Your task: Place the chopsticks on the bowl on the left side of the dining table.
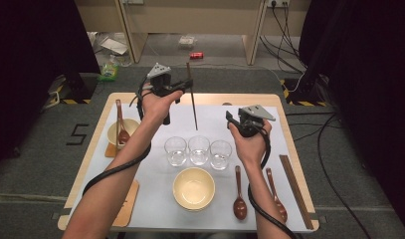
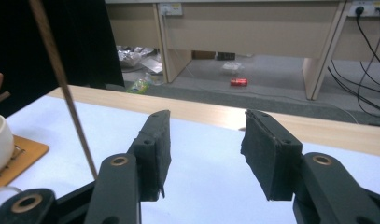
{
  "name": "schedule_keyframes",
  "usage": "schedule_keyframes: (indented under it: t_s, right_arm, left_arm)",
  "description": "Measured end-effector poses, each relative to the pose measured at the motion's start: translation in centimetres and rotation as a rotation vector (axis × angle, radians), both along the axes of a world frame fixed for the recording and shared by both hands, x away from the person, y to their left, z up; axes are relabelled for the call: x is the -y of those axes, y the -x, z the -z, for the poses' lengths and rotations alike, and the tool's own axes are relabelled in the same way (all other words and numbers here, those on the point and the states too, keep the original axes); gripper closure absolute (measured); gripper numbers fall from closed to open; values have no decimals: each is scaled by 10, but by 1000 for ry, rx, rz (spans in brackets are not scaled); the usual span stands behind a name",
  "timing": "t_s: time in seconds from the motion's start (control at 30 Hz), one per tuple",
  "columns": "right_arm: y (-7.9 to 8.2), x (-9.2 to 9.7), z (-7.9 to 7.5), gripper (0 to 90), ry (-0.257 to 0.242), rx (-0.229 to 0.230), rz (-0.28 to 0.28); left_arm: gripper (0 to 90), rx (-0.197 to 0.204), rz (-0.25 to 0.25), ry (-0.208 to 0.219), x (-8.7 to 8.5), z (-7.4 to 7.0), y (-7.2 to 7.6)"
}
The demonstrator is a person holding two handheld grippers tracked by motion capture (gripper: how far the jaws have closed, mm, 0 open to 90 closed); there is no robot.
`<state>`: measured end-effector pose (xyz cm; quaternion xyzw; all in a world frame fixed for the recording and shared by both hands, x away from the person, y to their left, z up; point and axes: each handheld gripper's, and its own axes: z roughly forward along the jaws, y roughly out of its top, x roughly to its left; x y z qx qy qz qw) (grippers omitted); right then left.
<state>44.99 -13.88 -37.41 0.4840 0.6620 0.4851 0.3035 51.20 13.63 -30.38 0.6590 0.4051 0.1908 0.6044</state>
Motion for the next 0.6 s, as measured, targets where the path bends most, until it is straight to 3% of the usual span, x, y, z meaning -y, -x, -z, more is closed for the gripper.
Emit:
schedule_keyframes:
  t_s: [0.6]
  right_arm:
    - [16,33,21,509,21,-35,38]
  left_arm:
    - [844,32,-45,-8,-28,-7,9]
